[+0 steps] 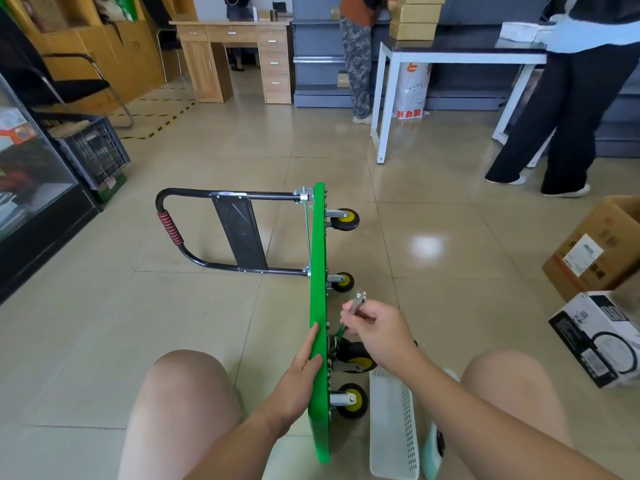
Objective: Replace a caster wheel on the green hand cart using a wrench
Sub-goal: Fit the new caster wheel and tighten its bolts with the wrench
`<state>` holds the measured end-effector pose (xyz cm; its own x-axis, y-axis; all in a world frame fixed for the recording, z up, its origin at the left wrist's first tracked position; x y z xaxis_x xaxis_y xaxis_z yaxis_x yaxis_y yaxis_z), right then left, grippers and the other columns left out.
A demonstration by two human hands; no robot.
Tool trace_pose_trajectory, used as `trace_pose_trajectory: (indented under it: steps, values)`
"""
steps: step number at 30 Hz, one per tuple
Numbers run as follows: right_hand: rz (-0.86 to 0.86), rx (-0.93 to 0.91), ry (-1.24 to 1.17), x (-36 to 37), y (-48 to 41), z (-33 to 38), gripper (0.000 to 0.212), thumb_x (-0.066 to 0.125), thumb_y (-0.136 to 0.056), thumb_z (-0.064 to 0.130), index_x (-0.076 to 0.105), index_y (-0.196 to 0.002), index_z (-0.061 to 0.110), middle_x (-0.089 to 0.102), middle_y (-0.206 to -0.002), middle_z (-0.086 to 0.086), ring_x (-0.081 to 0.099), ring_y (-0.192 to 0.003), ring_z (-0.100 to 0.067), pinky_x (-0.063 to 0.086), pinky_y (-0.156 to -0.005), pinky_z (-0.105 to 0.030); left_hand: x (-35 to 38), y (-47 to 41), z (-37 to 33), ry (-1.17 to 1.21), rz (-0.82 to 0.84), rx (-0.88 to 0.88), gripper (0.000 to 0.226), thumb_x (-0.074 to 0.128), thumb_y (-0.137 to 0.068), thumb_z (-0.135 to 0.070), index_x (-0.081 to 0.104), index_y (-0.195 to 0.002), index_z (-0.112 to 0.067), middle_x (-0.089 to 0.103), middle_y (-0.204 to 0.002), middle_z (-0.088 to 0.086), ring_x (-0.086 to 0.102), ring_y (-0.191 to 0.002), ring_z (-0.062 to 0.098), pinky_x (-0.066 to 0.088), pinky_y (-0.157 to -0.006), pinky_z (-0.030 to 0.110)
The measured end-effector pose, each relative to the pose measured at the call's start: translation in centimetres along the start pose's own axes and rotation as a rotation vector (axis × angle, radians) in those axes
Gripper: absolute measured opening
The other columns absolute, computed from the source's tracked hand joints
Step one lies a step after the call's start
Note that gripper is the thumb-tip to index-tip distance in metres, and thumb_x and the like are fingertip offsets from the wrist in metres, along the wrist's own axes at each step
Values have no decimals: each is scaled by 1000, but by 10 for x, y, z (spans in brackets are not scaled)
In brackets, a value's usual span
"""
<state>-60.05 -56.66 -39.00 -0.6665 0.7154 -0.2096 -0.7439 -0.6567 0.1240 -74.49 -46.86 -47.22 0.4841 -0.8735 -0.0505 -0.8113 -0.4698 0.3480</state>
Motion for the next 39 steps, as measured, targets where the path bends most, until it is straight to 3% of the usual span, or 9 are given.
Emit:
trace_pose_trajectory:
  steps: [3,9,13,17,22,27,32,35,39]
  values:
    - [3,-12,-17,-7,19,-12,21,70,-93,10,77,-95,30,76,-101,20,71,-97,0,58,-82,-17,1,0,0,13,-4,1,57,37,-113,-31,27,-140,-80,37,-164,-17,43,-147,13,30,-127,42]
    - [-84,94,-54,-8,33,-37,27,58,-101,9,75,-98,30,77,-99,14,70,-102,-2,56,-88,-25,-1,-1,3,7,-30,-2,54,37,-113,-35,25,-141,-80,40,-162,-14,51,-140,15,35,-124,44]
    - [-42,140,-32,-4,29,-35,24,49,-105,17,68,-101,31,75,-98,13,69,-97,0,56,-77,-22,1,-1,3,1,-19,-4,56,37,-113,-33,24,-144,-78,38,-163,-15,48,-143,14,33,-125,43]
    - [-38,208,-74,0,22,-35,17,45,-107,19,60,-104,24,73,-97,1,71,-99,-20,62,-78,-35,1,-1,4,17,-9,3,57,36,-114,-30,25,-147,-75,35,-165,-16,41,-148,12,27,-128,42]
    - [31,197,30,7,23,-32,10,50,-104,22,59,-99,25,73,-83,5,69,-100,-35,56,-93,-53,2,-2,5,29,-4,9,57,37,-113,-30,26,-146,-75,36,-164,-17,41,-148,12,27,-128,43]
    - [87,153,99,8,26,-24,18,47,-105,15,60,-105,27,73,-101,9,67,-99,1,51,-101,-33,2,-4,6,30,-11,11,57,37,-113,-30,26,-146,-75,40,-163,-15,45,-146,13,30,-127,43]
    - [131,32,147,12,30,-9,20,48,-104,7,63,-103,20,71,-106,15,58,-102,17,41,-81,1,1,-5,6,28,-13,5,57,36,-113,-30,28,-142,-78,40,-162,-17,45,-147,13,30,-127,42]
    - [165,-9,170,19,29,-5,19,49,-104,7,64,-104,19,69,-111,13,58,-105,13,41,-84,-1,2,-5,5,21,-10,9,56,36,-114,-30,27,-138,-80,39,-163,-17,43,-147,12,30,-127,42]
    - [198,-33,233,27,28,-4,21,51,-104,14,64,-99,30,68,-112,14,62,-109,-2,50,-97,-26,0,-5,6,18,-15,14,57,37,-113,-29,29,-136,-80,40,-163,-14,44,-147,12,30,-127,42]
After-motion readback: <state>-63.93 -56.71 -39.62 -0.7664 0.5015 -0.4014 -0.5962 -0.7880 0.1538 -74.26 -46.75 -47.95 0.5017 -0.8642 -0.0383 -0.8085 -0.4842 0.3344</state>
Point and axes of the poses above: each hand's wrist, its own y-axis away from the middle knuckle, its own x-axis out of the palm, z = x × y, the point moved 5 cm from there along -y, towards the middle knuckle
